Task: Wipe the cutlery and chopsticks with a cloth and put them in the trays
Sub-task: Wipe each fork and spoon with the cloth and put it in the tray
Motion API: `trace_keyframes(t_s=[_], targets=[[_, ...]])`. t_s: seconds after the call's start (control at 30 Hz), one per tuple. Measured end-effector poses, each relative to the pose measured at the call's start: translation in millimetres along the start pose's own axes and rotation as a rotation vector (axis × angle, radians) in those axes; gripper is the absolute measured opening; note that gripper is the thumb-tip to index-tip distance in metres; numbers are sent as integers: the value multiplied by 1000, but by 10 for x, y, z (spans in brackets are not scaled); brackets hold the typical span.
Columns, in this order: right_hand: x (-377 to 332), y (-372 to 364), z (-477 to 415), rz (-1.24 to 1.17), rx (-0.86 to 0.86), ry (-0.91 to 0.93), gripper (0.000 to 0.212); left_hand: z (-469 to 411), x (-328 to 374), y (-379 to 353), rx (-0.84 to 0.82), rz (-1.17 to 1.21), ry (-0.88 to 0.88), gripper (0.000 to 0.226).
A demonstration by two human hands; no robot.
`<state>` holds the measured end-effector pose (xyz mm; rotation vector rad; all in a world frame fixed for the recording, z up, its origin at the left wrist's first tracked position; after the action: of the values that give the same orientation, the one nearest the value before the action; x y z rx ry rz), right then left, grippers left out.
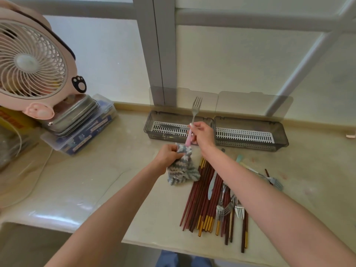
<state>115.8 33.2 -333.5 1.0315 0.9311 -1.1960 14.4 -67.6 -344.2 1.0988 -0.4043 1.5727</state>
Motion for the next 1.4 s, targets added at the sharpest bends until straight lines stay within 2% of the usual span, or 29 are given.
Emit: trace_keyframes(t_s=[0.1,0.23,0.3,0.37,0.5,0.7,0.87,0.93,1.03,1.23,1.3,1.4], targets=[[-121,-61,-254,127,90,136,14,-3,-104,42,-34,23,67,10],[51,-266,-516,754,-49,400,10,-2,-156,133,-38,180,87,13],[153,-354,-585,937,-112,447,15,12,-177,164,-34,206,85,12],[207,-436,-627,1023,-172,428,25,31,-208,170,-26,218,99,12],[306,-544,-708,1109,-305,295,29,68,-284,156,-9,246,141,12],[251,-418,-713,1101,-474,352,29,106,-339,129,-9,333,169,9],[52,71,-461,853,-336,578,26,101,-409,84,-47,402,218,14],[107,305,-302,854,-364,621,23,116,-419,55,-52,447,239,16],[407,592,-157,951,-449,556,25,170,-395,-16,-80,489,257,18],[482,705,-163,837,-247,476,27,236,-323,-88,-108,491,246,17],[543,673,-128,901,-373,426,34,254,-330,-96,-111,501,243,17],[708,649,40,1206,-701,447,43,288,-355,-104,-115,505,246,18]])
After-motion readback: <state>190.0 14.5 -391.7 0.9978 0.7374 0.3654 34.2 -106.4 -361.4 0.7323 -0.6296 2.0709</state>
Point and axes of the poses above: each hand's wrist, its own z-axis away from the middle knuckle, its own y-axis out of the back of the hand, x = y × z, the point moved 5 cm from there along -z, towards the middle knuckle, and after that the axes turned 10 degrees about x, right-handed, at the moved point
